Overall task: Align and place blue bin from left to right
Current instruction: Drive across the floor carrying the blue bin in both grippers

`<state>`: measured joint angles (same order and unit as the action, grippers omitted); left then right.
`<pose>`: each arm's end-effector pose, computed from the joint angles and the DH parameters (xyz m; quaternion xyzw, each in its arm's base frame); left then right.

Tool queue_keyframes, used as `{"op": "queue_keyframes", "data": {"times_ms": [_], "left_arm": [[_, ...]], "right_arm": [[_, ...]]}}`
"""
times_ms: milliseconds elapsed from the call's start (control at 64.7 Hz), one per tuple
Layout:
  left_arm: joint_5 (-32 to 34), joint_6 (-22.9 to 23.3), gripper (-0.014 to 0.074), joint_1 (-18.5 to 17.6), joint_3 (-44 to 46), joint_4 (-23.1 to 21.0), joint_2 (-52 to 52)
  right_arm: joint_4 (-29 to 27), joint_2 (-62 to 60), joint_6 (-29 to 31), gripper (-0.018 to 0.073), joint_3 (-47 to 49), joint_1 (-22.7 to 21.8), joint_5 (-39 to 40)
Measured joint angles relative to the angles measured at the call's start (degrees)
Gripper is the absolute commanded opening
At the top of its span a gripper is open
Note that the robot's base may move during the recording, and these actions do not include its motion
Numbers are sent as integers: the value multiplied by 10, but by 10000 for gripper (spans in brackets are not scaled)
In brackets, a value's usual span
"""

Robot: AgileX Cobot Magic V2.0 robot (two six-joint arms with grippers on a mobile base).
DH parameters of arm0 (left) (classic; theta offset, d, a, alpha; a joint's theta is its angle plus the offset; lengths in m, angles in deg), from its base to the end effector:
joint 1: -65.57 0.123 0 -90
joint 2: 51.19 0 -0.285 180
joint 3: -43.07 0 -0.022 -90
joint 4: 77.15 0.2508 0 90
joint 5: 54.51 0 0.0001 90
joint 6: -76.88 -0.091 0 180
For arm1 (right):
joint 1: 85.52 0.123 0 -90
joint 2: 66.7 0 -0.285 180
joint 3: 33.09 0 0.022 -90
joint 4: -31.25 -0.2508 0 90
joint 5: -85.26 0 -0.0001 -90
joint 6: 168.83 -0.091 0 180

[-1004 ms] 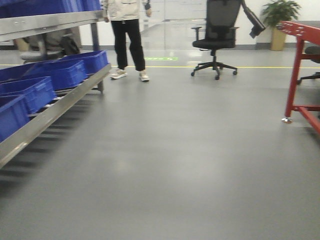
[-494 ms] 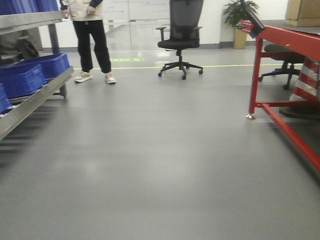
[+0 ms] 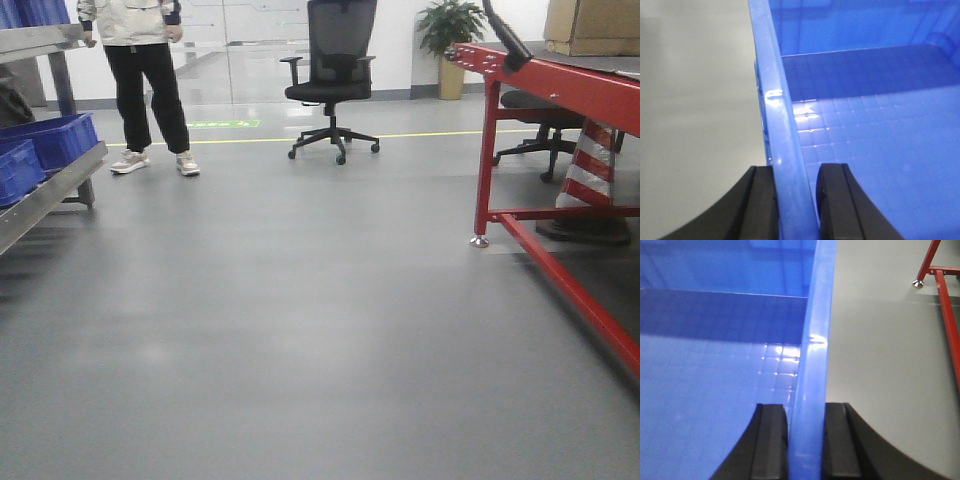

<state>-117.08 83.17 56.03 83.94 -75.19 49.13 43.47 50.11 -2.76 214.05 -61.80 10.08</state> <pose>0.3288 -0.0525 0.5015 0.0243 0.8742 -0.0498 0.4823 0.3543 0.1353 0.5059 -0.0518 0.8802 0.0503 0.4692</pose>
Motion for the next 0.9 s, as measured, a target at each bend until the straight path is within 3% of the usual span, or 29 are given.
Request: {"op": "queue_keyframes", "data": {"times_ms": [896], "left_arm": [[0, 0, -17, 0, 0, 0, 0]], "right_arm": [[0, 0, 0, -70, 0, 0, 0]]}}
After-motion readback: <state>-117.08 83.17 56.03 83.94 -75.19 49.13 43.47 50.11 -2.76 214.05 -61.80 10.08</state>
